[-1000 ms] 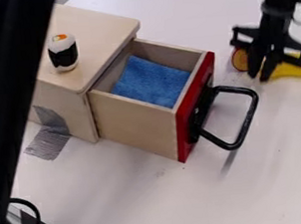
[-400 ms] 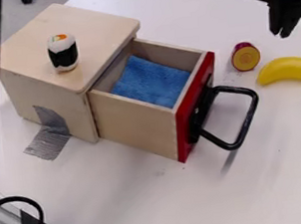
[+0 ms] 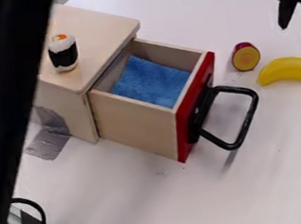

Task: Put the banana inside the drawer

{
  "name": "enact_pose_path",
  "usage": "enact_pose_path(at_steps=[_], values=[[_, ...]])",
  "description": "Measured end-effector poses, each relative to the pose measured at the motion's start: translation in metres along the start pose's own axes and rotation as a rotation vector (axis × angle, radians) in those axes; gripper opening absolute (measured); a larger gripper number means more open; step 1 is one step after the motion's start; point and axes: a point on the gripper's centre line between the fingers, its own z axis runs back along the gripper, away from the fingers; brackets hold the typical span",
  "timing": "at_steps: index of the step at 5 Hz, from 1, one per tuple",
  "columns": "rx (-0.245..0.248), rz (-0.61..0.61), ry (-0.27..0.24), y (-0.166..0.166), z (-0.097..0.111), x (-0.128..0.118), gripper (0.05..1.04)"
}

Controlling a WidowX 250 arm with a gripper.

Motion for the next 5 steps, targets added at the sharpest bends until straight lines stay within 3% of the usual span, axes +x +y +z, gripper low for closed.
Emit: enact_pose_path(at_steps=[1,3,4,5], values=[[0.013,0.109,0.070,-0.005,-0.018,0.003,0.997],[0.014,0.264,0.134,-0.015,-0.037,0.006,1.000],[0.017,0.166,0.133,-0.015,-0.038,0.006,1.000],[0.024,-0.049,0.088,-0.010,-0.054,0.000,1.000]])
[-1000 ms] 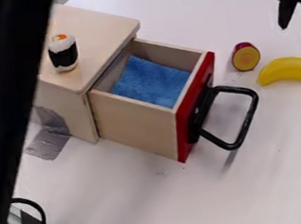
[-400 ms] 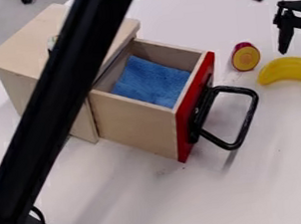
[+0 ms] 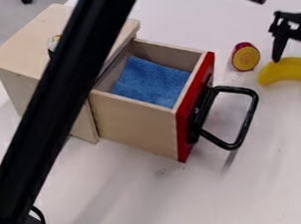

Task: Put the banana inside the drawer

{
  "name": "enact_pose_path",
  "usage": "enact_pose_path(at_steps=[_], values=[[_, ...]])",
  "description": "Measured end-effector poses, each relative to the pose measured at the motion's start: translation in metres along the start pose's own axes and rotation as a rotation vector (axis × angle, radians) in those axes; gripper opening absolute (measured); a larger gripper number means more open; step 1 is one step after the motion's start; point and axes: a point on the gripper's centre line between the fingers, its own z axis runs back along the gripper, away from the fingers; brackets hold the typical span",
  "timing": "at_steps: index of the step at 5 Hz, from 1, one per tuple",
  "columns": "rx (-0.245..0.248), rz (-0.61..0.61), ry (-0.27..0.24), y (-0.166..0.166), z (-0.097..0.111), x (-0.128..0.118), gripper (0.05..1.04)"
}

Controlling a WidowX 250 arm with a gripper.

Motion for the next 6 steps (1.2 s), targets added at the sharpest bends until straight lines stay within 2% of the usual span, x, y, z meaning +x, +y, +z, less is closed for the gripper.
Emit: enact_pose_path(at_steps=[1,2,3,4,6], values=[[-0.016,-0.248,-0.067,0.006,0.011,0.005,1.000],[-0.038,-0.393,-0.088,0.012,-0.003,0.002,1.000],[-0.065,-0.444,-0.118,0.028,-0.004,0.003,1.000],[-0.097,-0.520,-0.134,0.028,-0.012,0.001,1.000],[-0.103,-0.523,-0.117,0.028,-0.016,-0.002,0.966]])
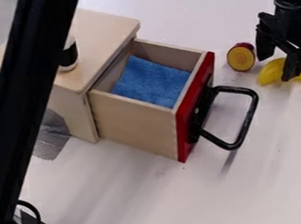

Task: Put the banana inside the drawer

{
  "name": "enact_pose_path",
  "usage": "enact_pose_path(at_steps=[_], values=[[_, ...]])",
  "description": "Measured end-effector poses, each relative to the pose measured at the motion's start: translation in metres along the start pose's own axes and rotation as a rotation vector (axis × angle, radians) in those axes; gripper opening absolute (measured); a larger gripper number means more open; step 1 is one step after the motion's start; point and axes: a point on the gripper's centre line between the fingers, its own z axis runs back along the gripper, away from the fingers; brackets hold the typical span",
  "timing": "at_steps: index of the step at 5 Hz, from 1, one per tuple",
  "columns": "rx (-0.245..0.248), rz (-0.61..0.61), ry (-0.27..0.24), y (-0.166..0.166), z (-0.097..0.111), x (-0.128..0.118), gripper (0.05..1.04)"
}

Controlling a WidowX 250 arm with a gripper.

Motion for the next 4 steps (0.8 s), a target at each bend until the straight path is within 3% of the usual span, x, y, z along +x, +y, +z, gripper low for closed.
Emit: enact_pose_path(at_steps=[1,2,4], values=[[0.008,-0.009,0.004,-0.0054,-0.0023,0.0003,0.685],[0.017,-0.007,0.006,-0.0058,-0.0023,0.0008,0.485],[0.033,0.026,-0.001,-0.0100,0.0043,-0.0018,0.483]])
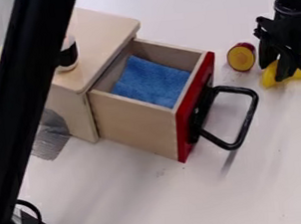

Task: Put the banana inside the drawer

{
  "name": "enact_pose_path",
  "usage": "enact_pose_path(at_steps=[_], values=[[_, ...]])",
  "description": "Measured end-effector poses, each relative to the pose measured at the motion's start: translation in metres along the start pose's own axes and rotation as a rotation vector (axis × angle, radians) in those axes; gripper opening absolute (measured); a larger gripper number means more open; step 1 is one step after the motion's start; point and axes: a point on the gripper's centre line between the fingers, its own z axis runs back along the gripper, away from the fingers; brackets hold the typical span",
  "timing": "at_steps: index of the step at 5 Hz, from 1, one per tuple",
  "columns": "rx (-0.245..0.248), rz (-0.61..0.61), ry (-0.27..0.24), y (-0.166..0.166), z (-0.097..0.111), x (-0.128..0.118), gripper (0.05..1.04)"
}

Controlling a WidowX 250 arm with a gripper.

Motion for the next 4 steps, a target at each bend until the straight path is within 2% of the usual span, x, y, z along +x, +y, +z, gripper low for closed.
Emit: enact_pose_path(at_steps=[1,2,3,4], values=[[0.033,0.074,-0.060,0.004,0.034,0.002,0.483],[0.077,0.216,-0.095,0.008,0.072,-0.010,0.483],[0.112,0.355,-0.124,0.006,0.109,-0.044,0.483],[0.132,0.457,-0.147,0.000,0.131,-0.090,0.483]])
